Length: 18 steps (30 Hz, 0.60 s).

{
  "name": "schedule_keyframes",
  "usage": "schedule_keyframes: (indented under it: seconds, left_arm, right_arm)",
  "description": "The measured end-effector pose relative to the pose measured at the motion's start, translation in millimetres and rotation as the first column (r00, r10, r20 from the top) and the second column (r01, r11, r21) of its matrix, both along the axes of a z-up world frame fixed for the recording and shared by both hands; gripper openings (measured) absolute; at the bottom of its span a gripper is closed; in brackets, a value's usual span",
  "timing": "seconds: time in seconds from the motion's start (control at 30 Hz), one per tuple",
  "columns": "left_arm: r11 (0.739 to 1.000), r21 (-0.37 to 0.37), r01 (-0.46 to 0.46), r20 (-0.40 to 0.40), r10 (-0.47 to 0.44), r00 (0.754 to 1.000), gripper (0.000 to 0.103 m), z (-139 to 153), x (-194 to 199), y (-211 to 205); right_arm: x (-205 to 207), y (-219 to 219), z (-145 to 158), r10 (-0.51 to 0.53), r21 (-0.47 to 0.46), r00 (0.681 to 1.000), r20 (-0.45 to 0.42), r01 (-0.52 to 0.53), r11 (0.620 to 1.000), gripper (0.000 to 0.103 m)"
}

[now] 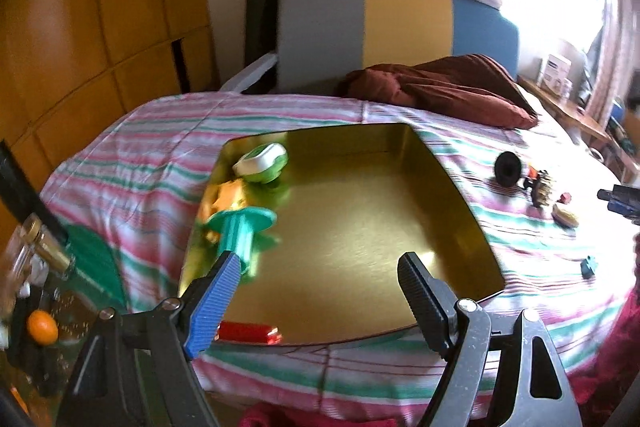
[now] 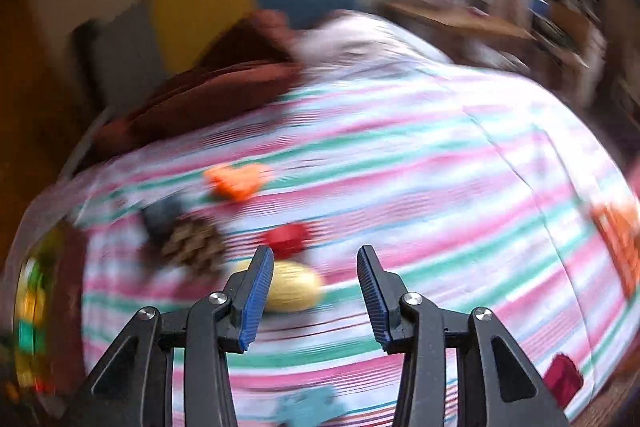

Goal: Organize rigid objects
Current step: 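Move both tools away from the tray back toward the toy pile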

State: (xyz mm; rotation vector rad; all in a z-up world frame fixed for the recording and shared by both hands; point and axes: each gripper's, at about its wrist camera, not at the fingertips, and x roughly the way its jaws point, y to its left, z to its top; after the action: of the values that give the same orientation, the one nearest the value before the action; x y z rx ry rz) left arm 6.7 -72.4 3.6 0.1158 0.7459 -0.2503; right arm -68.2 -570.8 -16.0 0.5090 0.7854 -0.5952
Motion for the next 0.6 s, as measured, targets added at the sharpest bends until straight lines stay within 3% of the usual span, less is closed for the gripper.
schedule_keyframes:
  seconds: [0.1, 0.2, 0.23, 0.6]
  left_arm:
    - [0.998, 0.038, 0.048, 0.017, -0.049, 0.999, 0.082, 4.0, -0.1, -23.6]
    - [0.993, 0.064, 0.097, 0.026, -0.099, 0.995, 0.088, 7.4, -0.8, -49.0]
    - [0.991, 0.072, 0.114, 0.030, -0.116, 0.993, 0.092, 8.3, -1.3, -57.1]
    - [0.949, 0.095, 0.299, 0.004, -0.301, 0.954, 0.093, 7.5, -8.6, -137.4]
  right_arm:
    - [-15.7, -24.7, -4.6, -0.126, 0.062, 0.992, 0.018, 0.125, 0.990, 0.044]
    - [-24.7, -38.3, -12.1, -0.166, 0.151, 0.986, 0.023, 0.161, 0.975, 0.044]
    - [-25.8, -39.7, -13.5, -0.168, 0.163, 0.986, 0.020, 0.163, 0.973, 0.044]
    - [-15.3, -32.5, -26.7, -0.119, 0.197, 0.992, -0.035, 0.124, 0.973, 0.044]
